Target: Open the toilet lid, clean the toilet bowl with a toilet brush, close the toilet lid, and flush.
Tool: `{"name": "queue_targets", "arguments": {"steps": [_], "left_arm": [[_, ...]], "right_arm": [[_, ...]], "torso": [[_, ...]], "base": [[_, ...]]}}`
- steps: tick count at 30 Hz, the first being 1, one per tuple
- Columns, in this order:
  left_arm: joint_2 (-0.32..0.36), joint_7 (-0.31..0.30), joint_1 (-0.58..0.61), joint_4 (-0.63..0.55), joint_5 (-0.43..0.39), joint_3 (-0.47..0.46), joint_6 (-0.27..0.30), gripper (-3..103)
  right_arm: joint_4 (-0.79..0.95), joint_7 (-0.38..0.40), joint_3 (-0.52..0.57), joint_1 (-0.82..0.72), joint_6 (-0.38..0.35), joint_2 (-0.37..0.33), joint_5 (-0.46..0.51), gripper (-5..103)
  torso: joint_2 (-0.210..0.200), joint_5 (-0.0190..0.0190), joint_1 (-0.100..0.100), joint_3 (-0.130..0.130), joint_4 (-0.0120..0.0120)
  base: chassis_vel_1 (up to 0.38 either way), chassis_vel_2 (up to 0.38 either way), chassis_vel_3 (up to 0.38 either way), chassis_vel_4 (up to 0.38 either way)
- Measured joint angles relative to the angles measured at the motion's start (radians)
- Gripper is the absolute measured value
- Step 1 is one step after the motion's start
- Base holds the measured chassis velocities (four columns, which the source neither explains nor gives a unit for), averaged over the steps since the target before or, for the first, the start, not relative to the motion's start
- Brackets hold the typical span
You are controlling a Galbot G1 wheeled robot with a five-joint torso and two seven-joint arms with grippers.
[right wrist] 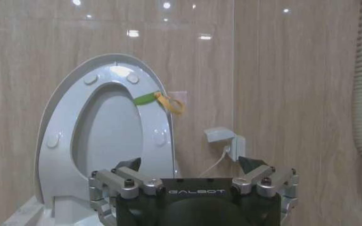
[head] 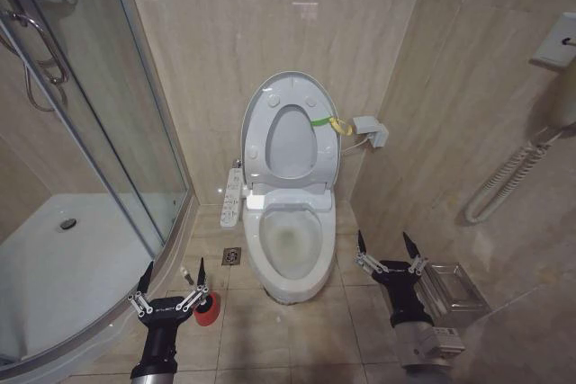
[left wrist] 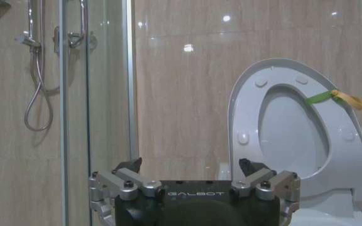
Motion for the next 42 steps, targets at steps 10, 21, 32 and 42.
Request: {"name": "queue_targets", "arguments": {"steps": [10,21,32,42], "left_arm": [[0.000,0.001,0.000,0.000,0.000,0.001,0.000,100],[0.000,0.000,0.000,0.000,0.000,0.000,0.000,100],[0.000,0.000,0.000,0.000,0.000,0.000,0.000,100],[0.000,0.000,0.000,0.000,0.000,0.000,0.000,100]], "right_arm": [[-0.272,-0.080,-0.071,-0.032,0.235,0.048,-0.015,100],[-0.234,-0.105,-0.075,0.066,0.247,0.066,0.028,100],[-0.215,-0.092,-0.049,0.136,0.210,0.014,0.081,100],[-0.213,-0.095,-0.047,0.148,0.194,0.019,0.068,100]], "torso": [[0.000,0.0005,0.000,0.000,-0.0004],[0.000,0.0001,0.000,0.000,-0.0001],[0.000,0.0002,0.000,0.000,0.0001],[0.000,0.0002,0.000,0.000,0.0000]], "base": [[0.000,0.000,0.000,0.000],[0.000,0.000,0.000,0.000],[0.000,0.000,0.000,0.000],[0.000,0.000,0.000,0.000]]}}
